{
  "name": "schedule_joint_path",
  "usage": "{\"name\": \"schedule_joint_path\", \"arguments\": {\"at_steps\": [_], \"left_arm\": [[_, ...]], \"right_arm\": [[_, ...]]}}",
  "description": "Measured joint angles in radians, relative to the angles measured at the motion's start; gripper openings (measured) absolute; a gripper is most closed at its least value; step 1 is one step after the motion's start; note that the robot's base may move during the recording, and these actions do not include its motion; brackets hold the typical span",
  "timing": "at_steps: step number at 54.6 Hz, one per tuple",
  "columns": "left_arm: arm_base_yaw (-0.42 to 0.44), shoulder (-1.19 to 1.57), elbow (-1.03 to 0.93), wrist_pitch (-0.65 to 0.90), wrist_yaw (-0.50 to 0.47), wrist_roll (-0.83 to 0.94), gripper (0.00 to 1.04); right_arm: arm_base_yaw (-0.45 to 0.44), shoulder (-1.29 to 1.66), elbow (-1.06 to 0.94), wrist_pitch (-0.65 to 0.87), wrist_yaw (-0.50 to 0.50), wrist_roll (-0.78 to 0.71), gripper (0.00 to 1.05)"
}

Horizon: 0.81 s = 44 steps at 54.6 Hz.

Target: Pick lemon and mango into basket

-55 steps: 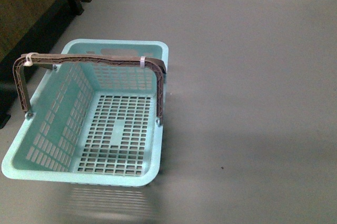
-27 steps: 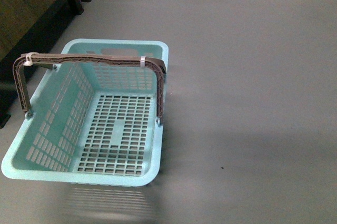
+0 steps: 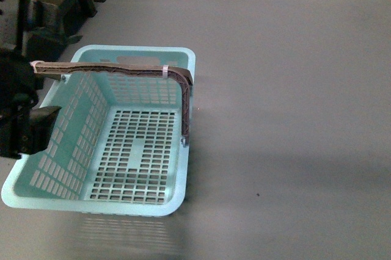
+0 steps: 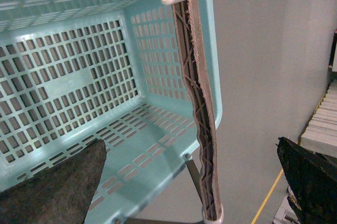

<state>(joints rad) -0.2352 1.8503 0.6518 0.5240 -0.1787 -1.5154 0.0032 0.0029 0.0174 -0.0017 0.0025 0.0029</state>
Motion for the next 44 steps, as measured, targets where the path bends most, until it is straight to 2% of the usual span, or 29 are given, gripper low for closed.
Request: {"name": "schedule_joint_path", "arguments": {"at_steps": [27,31,37,42,44], "left_arm": [[-0.039,0.355,0.472,-0.167,0.027,0.001,0.96],[-0.043,0.381,0.516,-0.185,0.026,-0.001,0.86],[-0.048,0.416,0.559,-0.227,0.026,-0.01,0.61],[-0.048,0.441,0.577,-0.249,0.026,-0.019,0.49],[-0.048,0.452,0.588,-0.254,0.026,-0.035,0.4]], "right_arm": [[0.0,0.0,0.0,0.0,0.0,0.0,0.96],[0.0,0.0,0.0,0.0,0.0,0.0,0.96],[0.0,0.0,0.0,0.0,0.0,0.0,0.96],[0.0,0.0,0.0,0.0,0.0,0.0,0.96],[0.0,0.0,0.0,0.0,0.0,0.0,0.96]]}}
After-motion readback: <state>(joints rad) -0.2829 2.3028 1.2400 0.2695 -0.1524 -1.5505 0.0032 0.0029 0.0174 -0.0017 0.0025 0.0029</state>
